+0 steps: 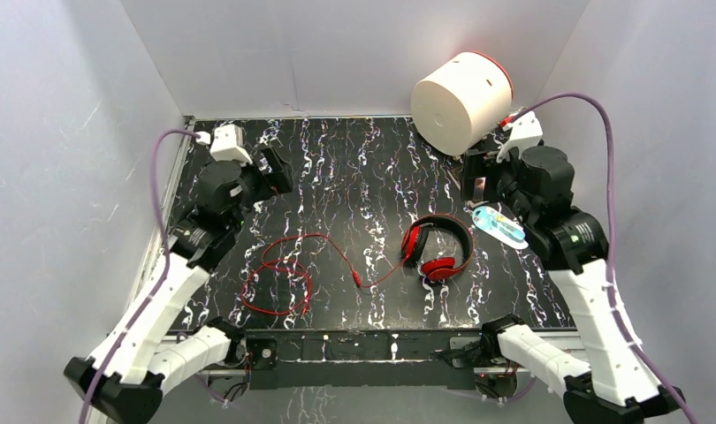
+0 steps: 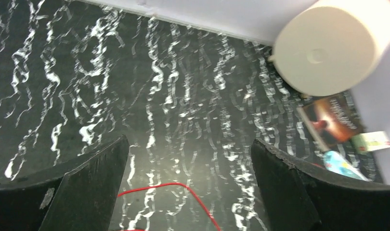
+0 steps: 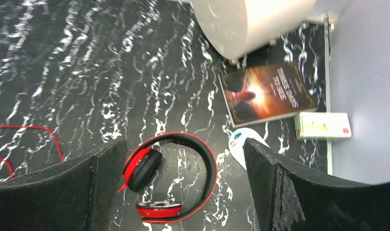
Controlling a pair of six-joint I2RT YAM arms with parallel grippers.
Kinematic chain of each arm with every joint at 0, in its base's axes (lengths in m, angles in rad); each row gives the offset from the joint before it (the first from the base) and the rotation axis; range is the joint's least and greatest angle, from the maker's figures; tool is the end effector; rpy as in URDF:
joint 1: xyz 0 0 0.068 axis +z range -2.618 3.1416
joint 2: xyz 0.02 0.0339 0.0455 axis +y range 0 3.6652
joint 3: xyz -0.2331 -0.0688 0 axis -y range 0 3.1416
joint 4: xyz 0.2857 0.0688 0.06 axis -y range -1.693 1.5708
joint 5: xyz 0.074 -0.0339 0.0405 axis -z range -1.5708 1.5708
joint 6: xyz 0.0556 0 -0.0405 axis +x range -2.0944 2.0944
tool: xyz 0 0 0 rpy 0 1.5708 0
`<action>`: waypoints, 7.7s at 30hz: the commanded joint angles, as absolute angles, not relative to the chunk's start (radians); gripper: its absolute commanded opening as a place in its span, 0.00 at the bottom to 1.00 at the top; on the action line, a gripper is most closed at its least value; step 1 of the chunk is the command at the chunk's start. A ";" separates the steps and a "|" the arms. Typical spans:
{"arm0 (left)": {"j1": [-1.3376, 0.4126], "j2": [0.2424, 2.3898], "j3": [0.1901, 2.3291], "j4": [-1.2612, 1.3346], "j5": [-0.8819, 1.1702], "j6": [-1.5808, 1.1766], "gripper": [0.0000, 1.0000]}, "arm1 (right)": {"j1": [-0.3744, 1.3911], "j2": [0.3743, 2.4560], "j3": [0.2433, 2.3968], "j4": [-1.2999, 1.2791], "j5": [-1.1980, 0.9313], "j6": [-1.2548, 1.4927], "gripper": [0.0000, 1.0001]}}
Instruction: Wrap the headphones
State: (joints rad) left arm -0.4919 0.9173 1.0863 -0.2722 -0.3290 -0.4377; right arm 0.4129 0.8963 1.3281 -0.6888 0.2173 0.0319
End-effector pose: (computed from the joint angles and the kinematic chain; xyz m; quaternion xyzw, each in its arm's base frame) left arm 0.2516 -0.1144 0.3927 -0.0898 0.7353 -0.1874 0.6451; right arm 0.2181 0.0825 0.4370 -0.0840 0.7855 0.0501 0.6111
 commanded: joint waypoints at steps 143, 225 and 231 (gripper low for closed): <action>-0.256 1.316 1.769 -0.817 0.120 -0.584 0.00 | 0.173 1.188 1.046 -0.194 -0.554 0.269 0.99; -0.242 0.958 1.225 -0.011 1.062 -0.618 0.00 | 0.497 1.488 1.404 -0.252 -0.660 -0.055 0.00; -0.466 1.028 1.272 -0.343 0.827 -0.361 0.00 | 0.497 1.702 1.762 -0.477 -0.689 -0.082 0.00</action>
State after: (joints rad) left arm -0.3168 1.0176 1.2015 -0.1658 0.8875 -0.4854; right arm 0.5106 1.6047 1.5593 -0.3397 -0.6987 -0.0746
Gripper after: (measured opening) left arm 0.078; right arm 0.033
